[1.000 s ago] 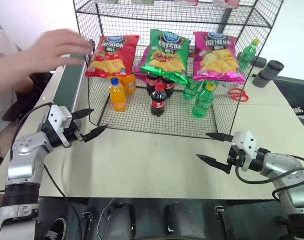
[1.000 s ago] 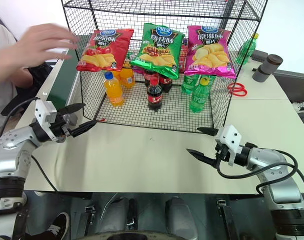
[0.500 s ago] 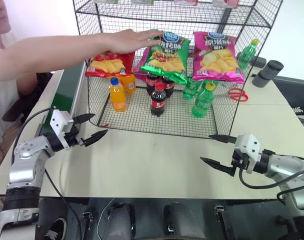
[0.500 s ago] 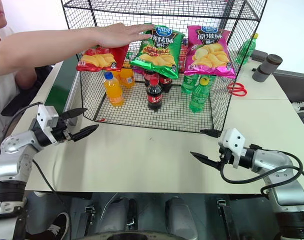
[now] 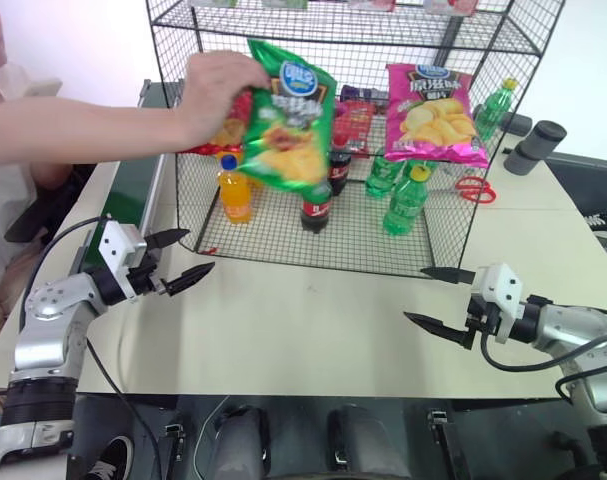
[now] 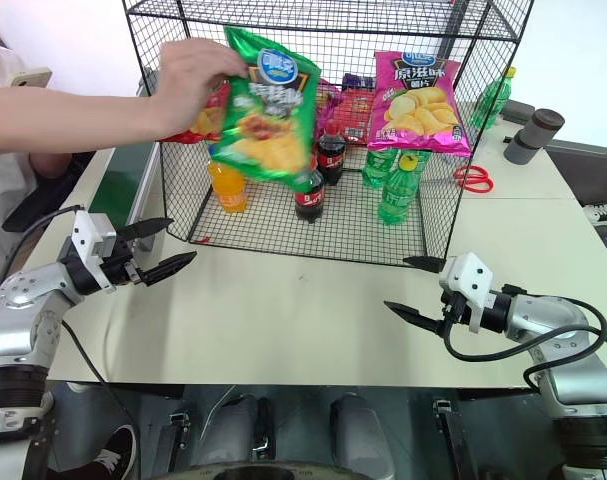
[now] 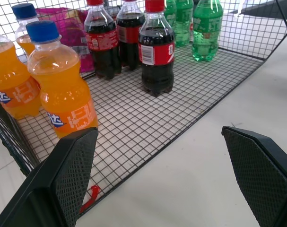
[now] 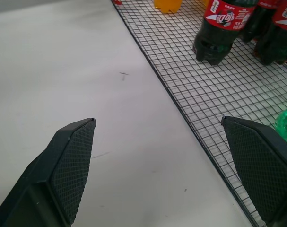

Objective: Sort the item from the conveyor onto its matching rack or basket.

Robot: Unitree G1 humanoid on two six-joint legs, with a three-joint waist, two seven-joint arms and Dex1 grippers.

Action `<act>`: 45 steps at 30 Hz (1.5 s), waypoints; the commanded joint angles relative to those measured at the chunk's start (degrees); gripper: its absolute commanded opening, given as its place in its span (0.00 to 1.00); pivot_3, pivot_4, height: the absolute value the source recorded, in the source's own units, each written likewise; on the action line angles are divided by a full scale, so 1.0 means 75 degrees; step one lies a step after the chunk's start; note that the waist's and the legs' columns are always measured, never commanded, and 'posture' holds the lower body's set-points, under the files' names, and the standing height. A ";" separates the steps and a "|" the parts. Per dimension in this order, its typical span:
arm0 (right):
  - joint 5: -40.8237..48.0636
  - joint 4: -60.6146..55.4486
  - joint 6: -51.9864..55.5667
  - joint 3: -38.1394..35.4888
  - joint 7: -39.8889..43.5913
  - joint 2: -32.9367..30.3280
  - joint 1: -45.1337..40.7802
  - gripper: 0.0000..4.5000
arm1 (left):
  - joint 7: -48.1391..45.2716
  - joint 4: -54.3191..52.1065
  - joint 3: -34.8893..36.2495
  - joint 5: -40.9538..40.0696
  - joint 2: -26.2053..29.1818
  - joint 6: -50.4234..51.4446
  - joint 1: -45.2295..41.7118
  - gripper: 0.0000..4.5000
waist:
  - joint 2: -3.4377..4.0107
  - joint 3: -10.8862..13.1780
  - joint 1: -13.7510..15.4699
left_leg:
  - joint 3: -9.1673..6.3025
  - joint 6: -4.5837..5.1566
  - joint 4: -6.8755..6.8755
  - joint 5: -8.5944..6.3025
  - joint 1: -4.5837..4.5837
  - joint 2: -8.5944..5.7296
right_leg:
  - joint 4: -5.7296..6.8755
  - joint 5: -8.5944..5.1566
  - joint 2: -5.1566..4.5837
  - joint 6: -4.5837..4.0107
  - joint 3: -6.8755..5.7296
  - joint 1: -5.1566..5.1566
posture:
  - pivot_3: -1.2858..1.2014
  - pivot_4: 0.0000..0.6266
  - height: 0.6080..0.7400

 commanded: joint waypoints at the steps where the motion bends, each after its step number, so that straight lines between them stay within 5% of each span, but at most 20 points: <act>1: -0.0015 0.0013 -0.0186 -0.0162 -0.0035 -0.0044 -0.0105 0.99 | 0.0071 -0.0365 0.0095 -0.0155 -0.0014 0.0070 0.0010 1.00 | 0.0000 0.0000 0.0000 | 0.0000 0.0000 0.0000 0.0000 0.0000 0.0000 | 0.0000 0.0000 0.0000 0.0000 0.0000 0.0000 | 0.52 0.24 1.00; 45: -0.0263 0.0075 -0.0216 0.0510 -0.0130 0.0141 -0.0954 0.99 | 0.0109 -0.0821 0.0331 -0.0348 0.0148 0.0246 0.0646 1.00 | 0.0001 -0.0001 -0.0004 | -0.0002 -0.0003 0.0001 0.0002 0.0001 0.0002 | 0.0002 0.0001 0.0001 0.0000 0.0000 0.0000 | 0.52 0.24 1.00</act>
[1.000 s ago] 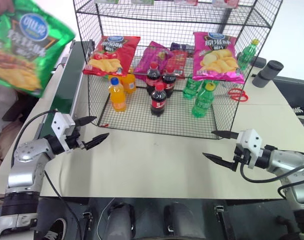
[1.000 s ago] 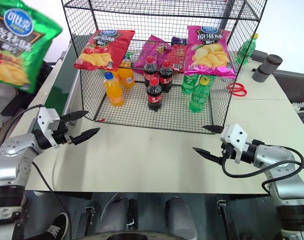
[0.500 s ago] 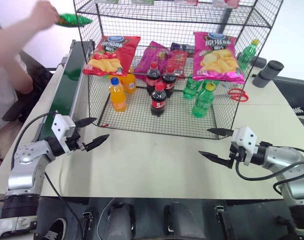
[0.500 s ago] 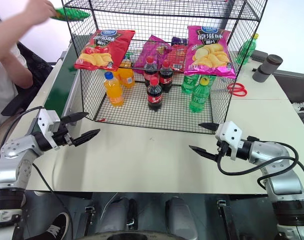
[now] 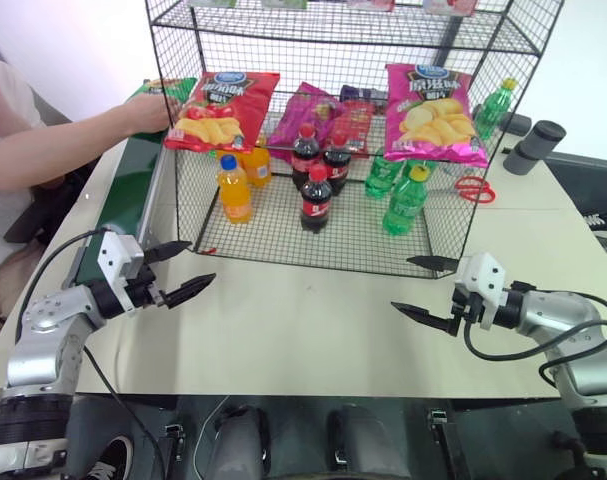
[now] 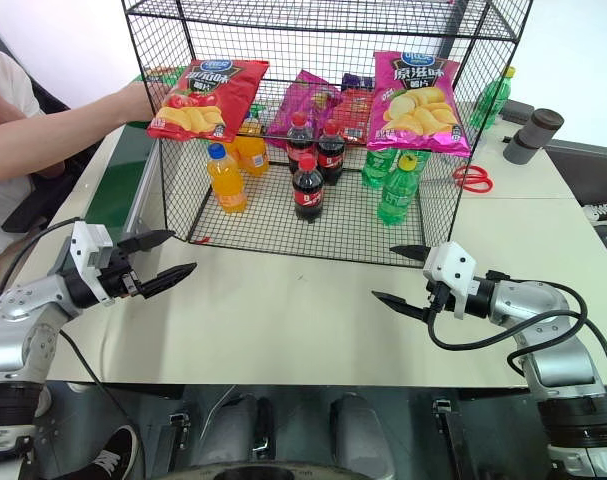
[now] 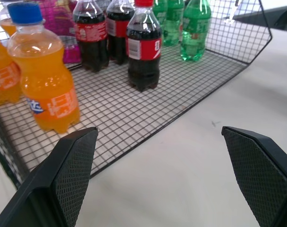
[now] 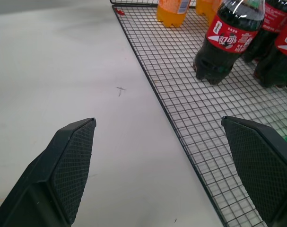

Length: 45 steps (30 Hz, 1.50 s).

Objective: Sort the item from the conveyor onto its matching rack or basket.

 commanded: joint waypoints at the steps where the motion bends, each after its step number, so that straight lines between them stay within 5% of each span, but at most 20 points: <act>1: 0.0037 -0.0040 -0.0114 -0.0024 0.0030 0.0036 -0.0151 0.99 | -0.0013 -0.0140 0.0230 -0.0010 0.0115 -0.0236 -0.0033 1.00 | 0.0000 0.0000 0.0001 | 0.0001 0.0000 0.0000 0.0000 0.0000 0.0000 | 0.0000 0.0000 0.0000 0.0000 0.0000 0.0000 | 0.52 0.24 1.00; 32: 0.0103 0.0000 0.0231 0.0334 0.0016 0.0345 -0.0784 0.99 | -0.0078 -0.0041 0.0438 0.0054 0.0353 -0.0659 0.0276 1.00 | 0.0000 0.0000 -0.0001 | 0.0001 0.0000 0.0000 0.0000 0.0000 0.0001 | 0.0000 0.0000 -0.0001 0.0000 0.0000 -0.0001 | 0.52 0.24 1.00; 45: 0.0686 -0.0398 0.1442 0.0415 0.0060 0.0529 -0.0942 0.99 | -0.0030 -0.0203 0.0491 -0.0001 0.0338 -0.0660 0.0527 1.00 | 0.0000 0.0000 -0.0015 | -0.0001 0.0000 -0.0001 0.0000 0.0000 0.0003 | 0.0000 0.0000 -0.0002 0.0000 -0.0001 -0.0001 | 0.52 0.24 1.00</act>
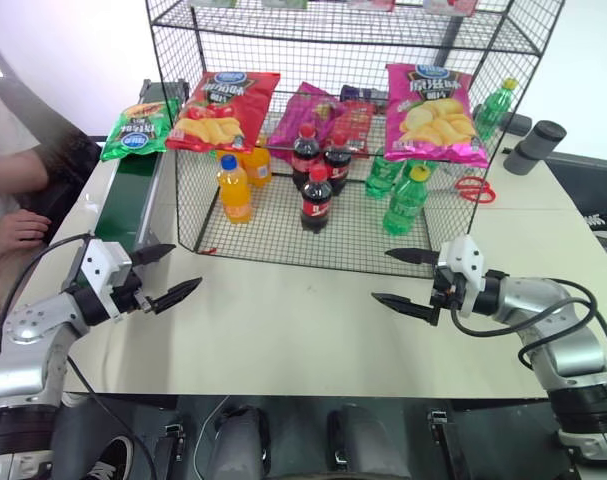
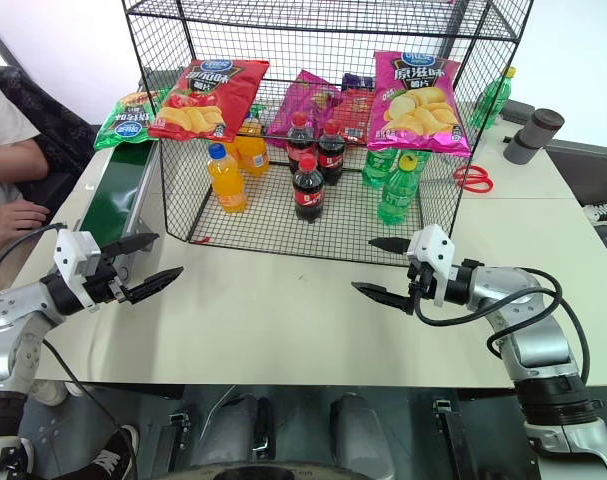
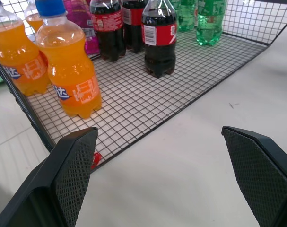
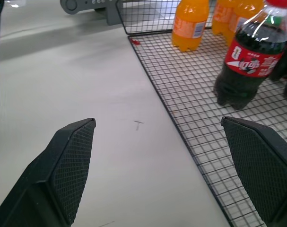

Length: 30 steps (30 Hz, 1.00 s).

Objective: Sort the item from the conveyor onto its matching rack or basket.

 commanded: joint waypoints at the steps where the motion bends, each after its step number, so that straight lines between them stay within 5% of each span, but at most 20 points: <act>1: 0.0036 -0.0248 0.0124 0.0025 -0.0165 0.0092 -0.0190 0.99 | -0.0035 -0.0254 0.0249 -0.0082 0.0056 -0.0168 0.0119 1.00 | 0.0000 0.0000 -0.0010 | 0.0000 0.0000 0.0000 0.0000 0.0000 0.0000 | 0.0000 0.0000 0.0000 0.0000 0.0000 0.0000 | 0.52 0.24 1.00; 30: -0.0160 -0.0225 -0.0173 0.0147 -0.0137 0.0194 -0.0224 0.99 | 0.0188 -0.0166 0.0214 0.0077 0.0049 -0.0644 0.0119 1.00 | 0.0000 0.0000 0.0003 | 0.0001 0.0001 0.0000 0.0000 -0.0001 -0.0001 | 0.0000 0.0000 -0.0001 0.0000 0.0000 -0.0002 | 0.52 0.24 1.00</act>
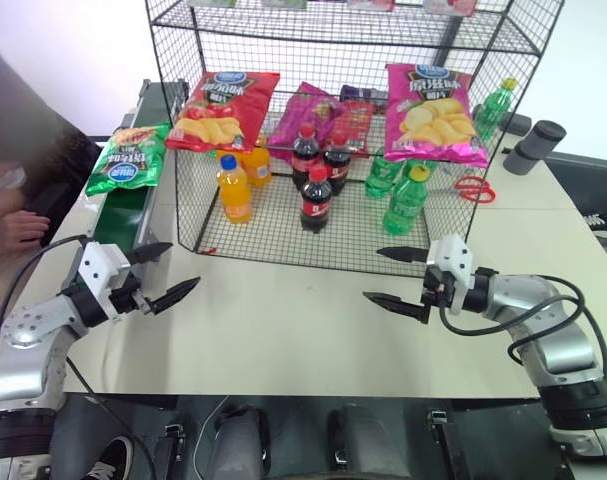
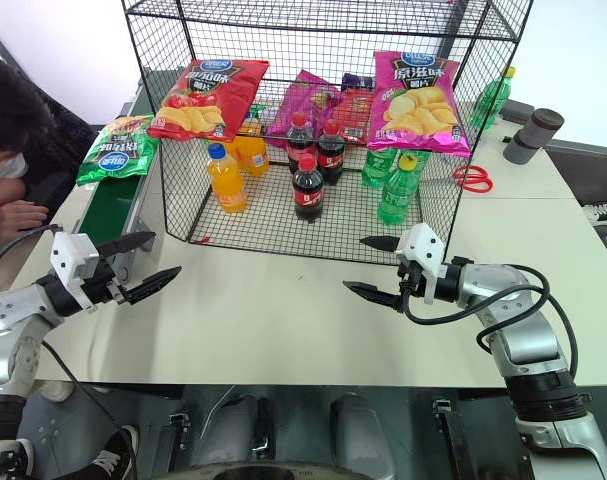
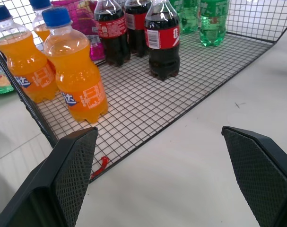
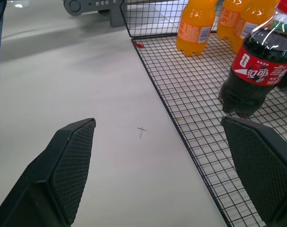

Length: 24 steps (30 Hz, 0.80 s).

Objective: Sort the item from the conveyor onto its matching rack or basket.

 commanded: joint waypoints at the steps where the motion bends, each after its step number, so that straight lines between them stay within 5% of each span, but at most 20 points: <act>1: 0.0092 -0.0222 -0.0073 -0.0076 0.0016 0.0018 -0.0041 0.99 | 0.0004 -0.0165 0.0200 0.0011 0.0063 -0.0179 0.0018 1.00 | 0.0000 0.0000 -0.0001 | 0.0000 0.0000 0.0000 0.0000 0.0000 0.0000 | 0.0000 0.0000 0.0000 0.0000 0.0000 0.0000 | 0.52 0.24 1.00; 24: -0.0102 0.0149 -0.0219 0.0297 0.0275 0.0209 -0.0506 0.99 | 0.0328 -0.0465 0.0510 0.0116 0.0070 -0.0488 0.0590 1.00 | 0.0000 0.0000 -0.0002 | 0.0000 0.0001 0.0000 0.0000 0.0000 0.0001 | 0.0000 0.0000 -0.0002 0.0000 0.0000 -0.0001 | 0.52 0.24 1.00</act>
